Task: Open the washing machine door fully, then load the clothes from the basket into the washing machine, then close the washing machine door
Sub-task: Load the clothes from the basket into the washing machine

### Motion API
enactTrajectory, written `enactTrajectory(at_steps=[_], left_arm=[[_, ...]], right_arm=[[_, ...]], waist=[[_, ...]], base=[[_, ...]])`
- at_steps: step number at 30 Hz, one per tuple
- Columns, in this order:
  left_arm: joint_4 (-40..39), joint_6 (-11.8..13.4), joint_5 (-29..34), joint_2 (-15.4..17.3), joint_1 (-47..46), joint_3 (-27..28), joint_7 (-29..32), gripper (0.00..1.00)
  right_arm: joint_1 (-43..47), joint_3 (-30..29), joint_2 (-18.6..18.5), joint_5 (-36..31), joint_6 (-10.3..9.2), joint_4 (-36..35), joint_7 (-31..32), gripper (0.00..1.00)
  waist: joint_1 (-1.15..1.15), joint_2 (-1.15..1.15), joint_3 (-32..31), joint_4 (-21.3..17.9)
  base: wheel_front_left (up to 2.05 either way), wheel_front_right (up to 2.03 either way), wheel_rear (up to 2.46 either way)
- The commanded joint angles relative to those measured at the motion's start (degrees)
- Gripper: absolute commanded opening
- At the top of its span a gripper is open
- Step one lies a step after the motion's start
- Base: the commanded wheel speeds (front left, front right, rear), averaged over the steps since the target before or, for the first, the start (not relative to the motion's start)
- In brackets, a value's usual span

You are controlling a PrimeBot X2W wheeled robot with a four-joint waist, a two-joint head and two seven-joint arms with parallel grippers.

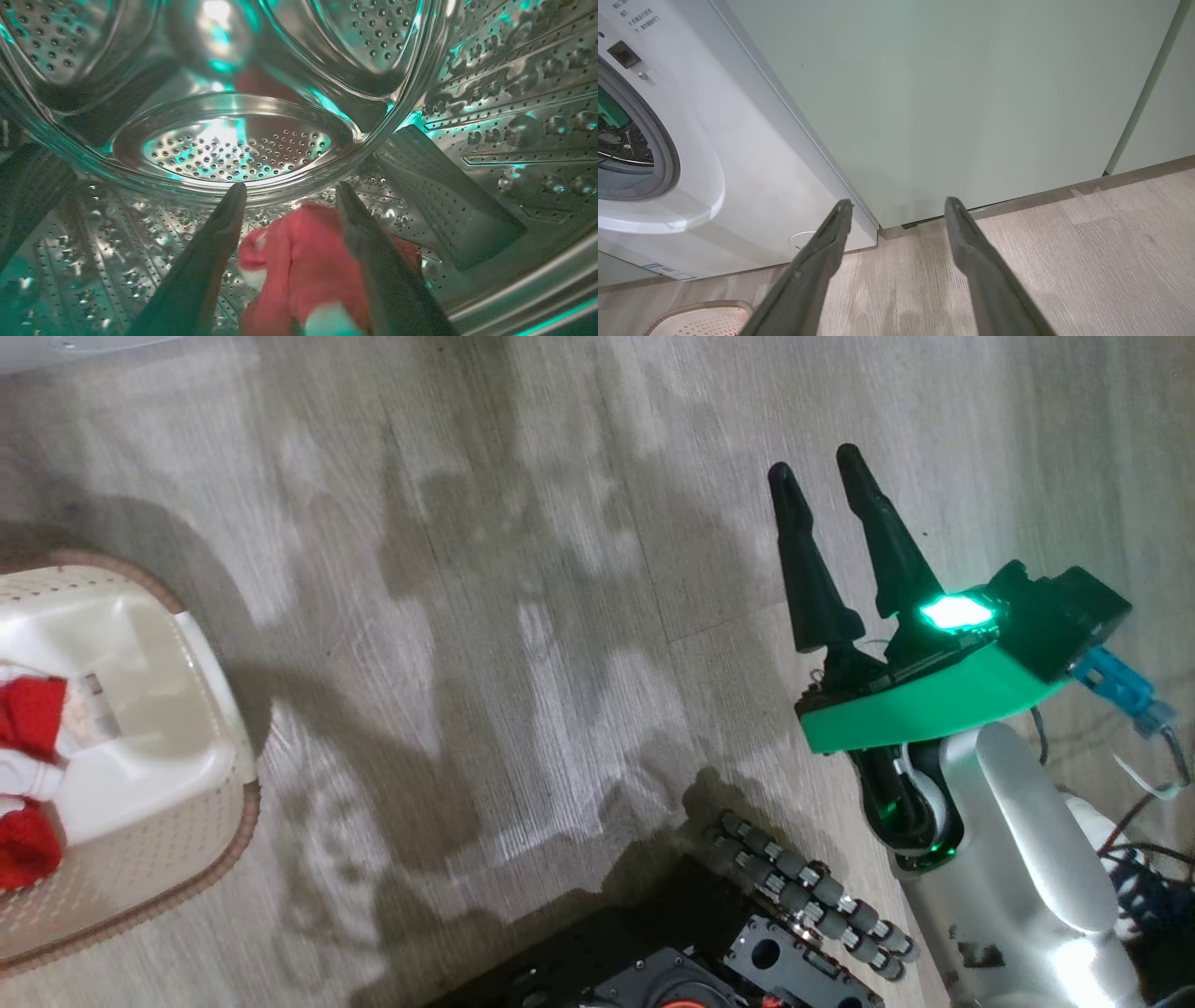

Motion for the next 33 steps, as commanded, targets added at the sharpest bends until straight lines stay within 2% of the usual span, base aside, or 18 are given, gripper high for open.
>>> enactTrajectory(at_steps=[1,8,14,17,24,33], left_arm=[[-1.38,0.22,-0.07,1.55,-1.29,-0.09,-0.52,1.0],[-0.57,-0.21,-3.15,-0.78,2.11,1.08,-0.74,1.0],[-4.23,-0.94,-5.39,-3.97,9.98,1.03,-0.76,1.0],[-6.84,-1.39,-8.54,-6.68,17.43,2.5,-0.77,1.0],[-14.58,-1.98,-11.26,-10.55,32.3,2.49,-0.77,1.0],[-24.44,-2.15,-13.57,-14.5,50.96,3.56,-0.77,1.0]], right_arm=[[1.15,0.22,0.29,-0.49,0.0,-1.64,-0.37,1.0],[1.16,-0.83,0.29,-2.33,0.0,-1.34,-0.37,1.0],[1.87,-2.52,0.29,-5.62,0.0,-0.58,-0.37,1.0],[3.31,-3.9,0.29,-7.91,0.0,0.26,-0.37,1.0],[6.65,-5.23,0.26,-11.79,0.0,1.9,-0.37,1.0],[11.88,-6.64,-0.7,-11.25,0.0,3.06,-0.37,1.0]], waist=[[0.0,0.0,-0.51,0.73],[0.0,0.0,-3.43,3.0],[0.0,0.0,-8.92,6.52],[0.0,0.0,-13.97,9.19],[0.0,0.0,-23.65,13.94],[0.0,0.0,-33.67,18.72]], base=[[0.0,0.0,0.0],[0.0,0.0,0.0],[0.0,0.0,0.0],[0.0,0.0,0.0],[0.0,0.0,0.0],[0.0,0.0,0.0]])
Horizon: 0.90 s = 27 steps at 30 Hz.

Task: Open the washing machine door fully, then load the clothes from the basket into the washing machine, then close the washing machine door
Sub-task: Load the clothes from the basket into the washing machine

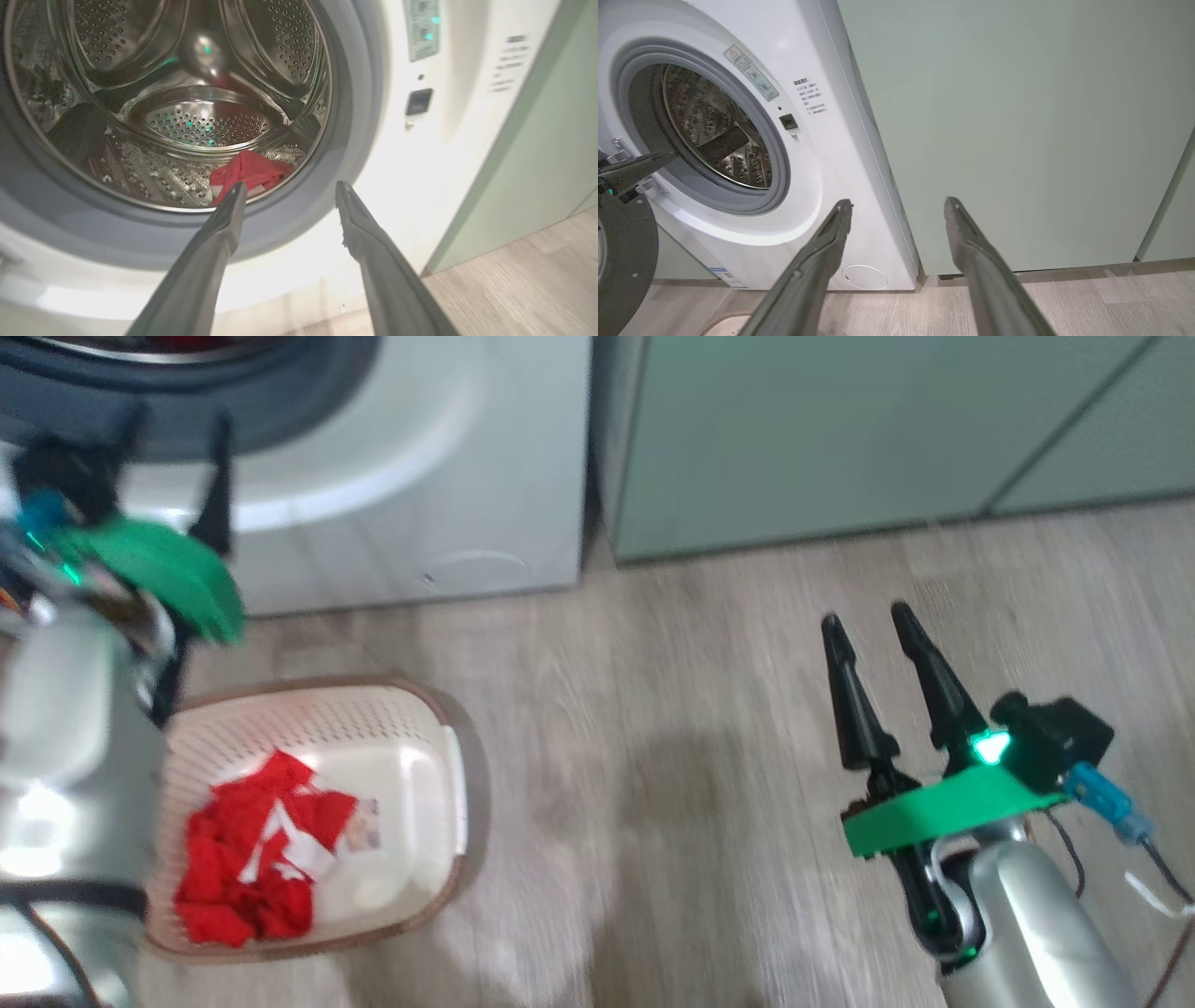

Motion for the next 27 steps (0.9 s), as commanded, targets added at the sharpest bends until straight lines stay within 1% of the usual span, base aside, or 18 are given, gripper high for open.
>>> enactTrajectory(at_steps=[1,5,9,15,16,18,22,27], left_arm=[[-4.07,-0.03,0.07,0.93,2.15,1.81,-0.54,1.0],[-9.29,0.09,1.23,-1.06,9.39,1.75,-0.54,1.0],[-14.03,0.8,2.69,-3.05,16.99,1.44,-0.54,1.0],[-19.97,2.26,3.81,-5.7,27.43,2.23,-0.54,1.0],[-19.97,2.26,3.81,-5.7,27.43,2.23,-0.54,1.0],[-21.7,2.71,4.19,-6.78,30.52,2.34,-0.54,1.0],[-25.61,4.31,4.65,-8.87,35.57,3.6,-0.54,1.0],[-29.67,6.45,5.08,-11.14,39.77,5.13,-0.54,1.0]], right_arm=[[0.77,0.69,-0.54,-0.1,0.0,-1.49,-0.37,1.0],[2.54,-0.08,-1.11,-0.77,0.0,-1.42,-0.37,1.0],[4.16,-0.31,-1.32,-1.08,0.0,-1.21,-0.37,1.0],[6.33,-0.61,-1.38,-1.01,0.0,-1.05,-0.37,1.0],[6.33,-0.61,-1.38,-1.01,0.0,-1.05,-0.37,1.0],[7.0,-0.59,-1.34,-0.99,0.0,-1.0,-0.37,1.0],[7.58,-0.39,-1.27,-0.78,0.0,-1.11,-0.37,1.0],[8.22,-0.67,-1.11,-0.75,0.0,-1.38,-0.37,1.0]], waist=[[0.0,-0.01,-5.44,4.18],[0.0,-0.01,-8.29,5.98],[0.0,-0.01,-11.08,7.16],[0.0,-0.01,-14.43,8.0],[0.0,-0.01,-14.43,8.0],[0.0,-0.01,-15.27,8.08],[0.0,-0.01,-16.13,8.04],[0.0,-0.01,-16.53,8.66]], base=[[0.0,0.0,0.0],[0.0,0.0,0.0],[0.0,0.0,0.0],[0.0,0.0,0.0],[0.0,0.0,0.0],[0.0,0.0,0.0],[0.0,0.0,0.0],[0.0,0.0,0.0]])
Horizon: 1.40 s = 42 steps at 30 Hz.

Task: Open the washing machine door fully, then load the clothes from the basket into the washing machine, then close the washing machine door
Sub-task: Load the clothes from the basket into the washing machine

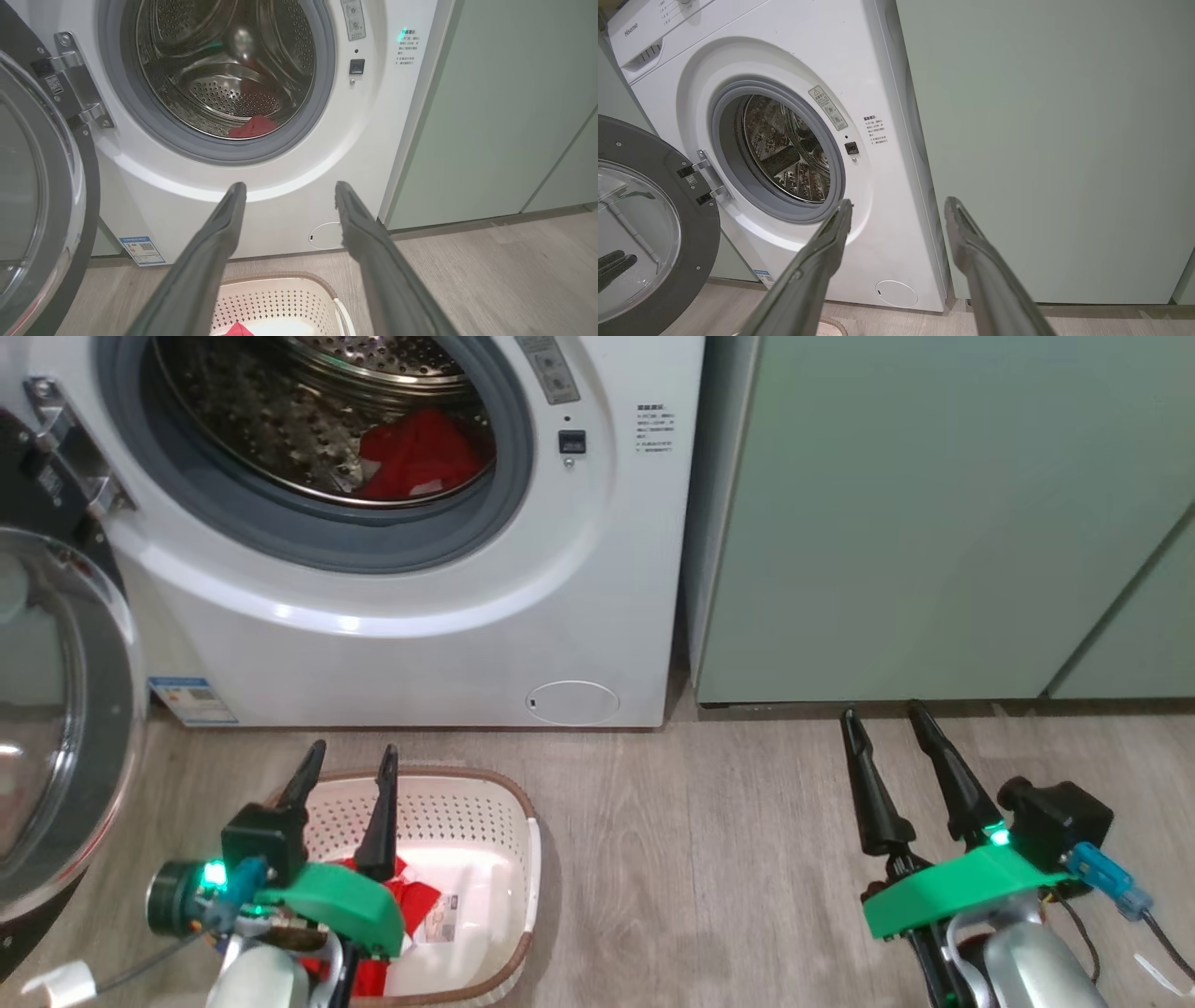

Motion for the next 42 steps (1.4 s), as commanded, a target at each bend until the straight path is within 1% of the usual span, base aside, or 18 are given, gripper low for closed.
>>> enactTrajectory(at_steps=[1,5,15,42], left_arm=[[-2.51,0.43,0.43,-0.06,-1.35,2.09,-0.56,1.0],[-4.62,0.94,0.76,-0.89,-0.16,2.73,-0.56,1.0],[-6.0,0.36,2.28,-1.58,0.8,3.25,-0.56,1.0],[-4.45,0.51,2.83,-1.96,0.84,4.2,-0.56,1.0]], right_arm=[[-0.44,0.88,-0.4,0.01,0.0,-2.05,-0.37,1.0],[0.15,0.9,-0.38,-0.09,0.0,-2.13,-0.37,1.0],[-0.21,1.41,-0.19,0.06,0.0,-1.96,-0.37,1.0],[0.28,1.53,0.07,0.14,0.0,-1.97,-0.37,1.0]], waist=[[0.01,0.0,-0.15,0.56],[0.01,0.0,-0.19,0.85],[0.01,0.0,-0.21,1.05],[0.01,0.0,-0.28,1.38]], base=[[0.0,0.0,0.0],[0.0,0.0,0.0],[0.0,0.0,0.0],[0.0,0.0,0.0]])
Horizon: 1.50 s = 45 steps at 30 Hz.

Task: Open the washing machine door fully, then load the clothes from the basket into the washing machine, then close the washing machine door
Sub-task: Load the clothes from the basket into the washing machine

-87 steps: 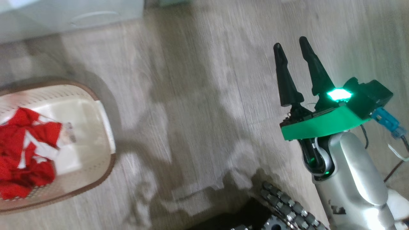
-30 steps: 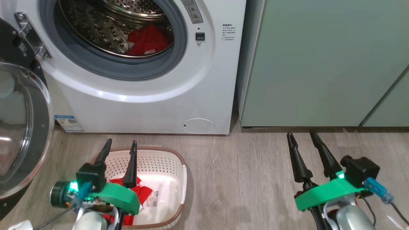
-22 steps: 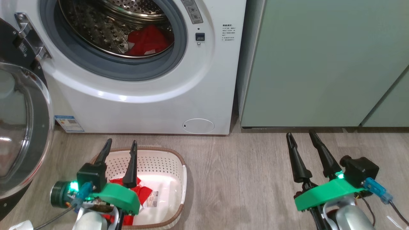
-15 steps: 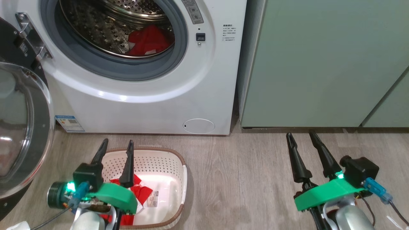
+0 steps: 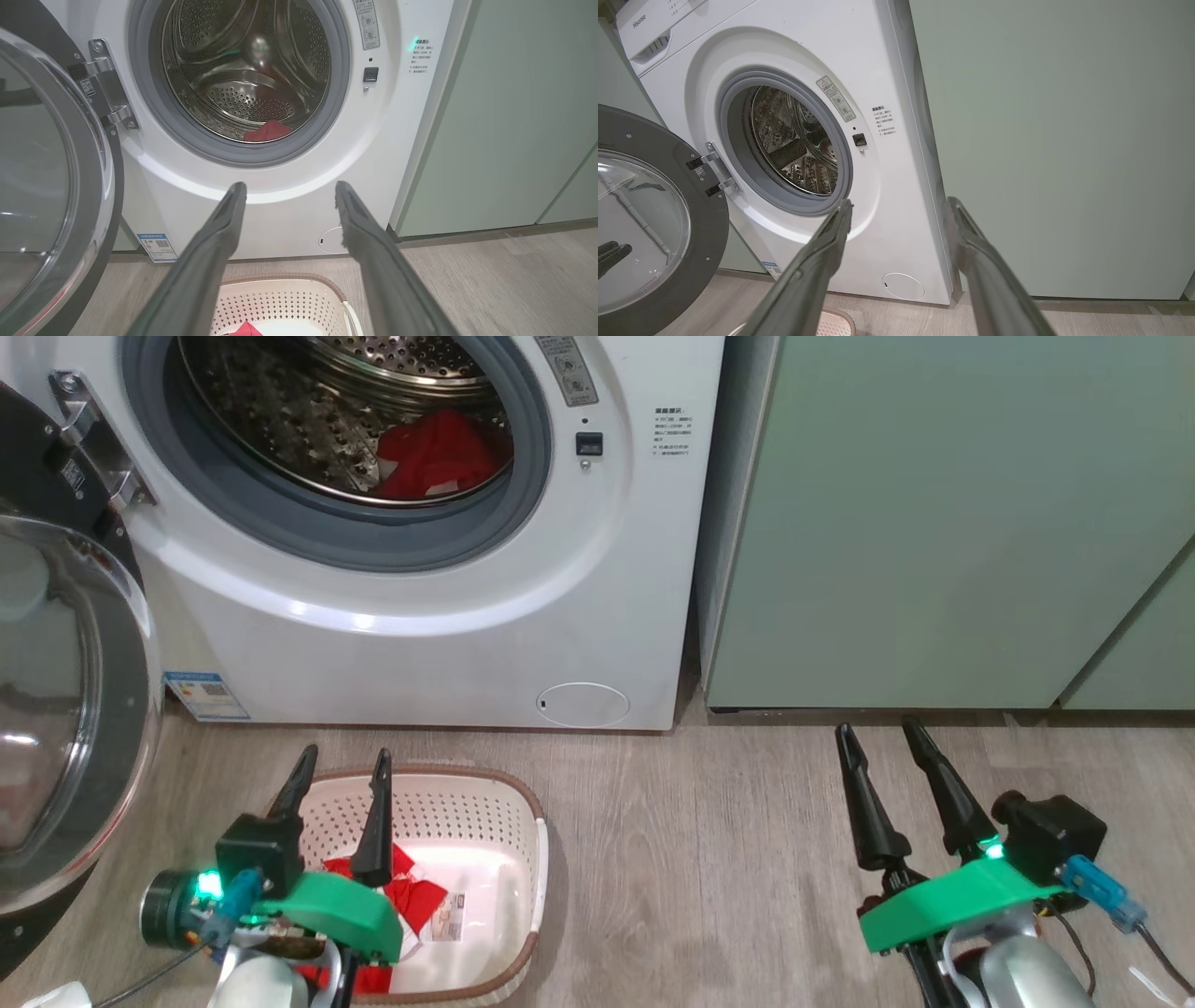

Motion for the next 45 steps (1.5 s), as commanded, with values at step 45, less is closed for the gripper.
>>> enactTrajectory(at_steps=[45], left_arm=[[56.71,1.05,15.51,17.72,-41.13,-8.81,8.6,1.0]], right_arm=[[-15.37,6.73,1.13,1.6,0.0,-5.87,-0.37,1.0]], waist=[[0.0,0.0,43.94,-12.78]], base=[[0.0,0.0,0.0]])
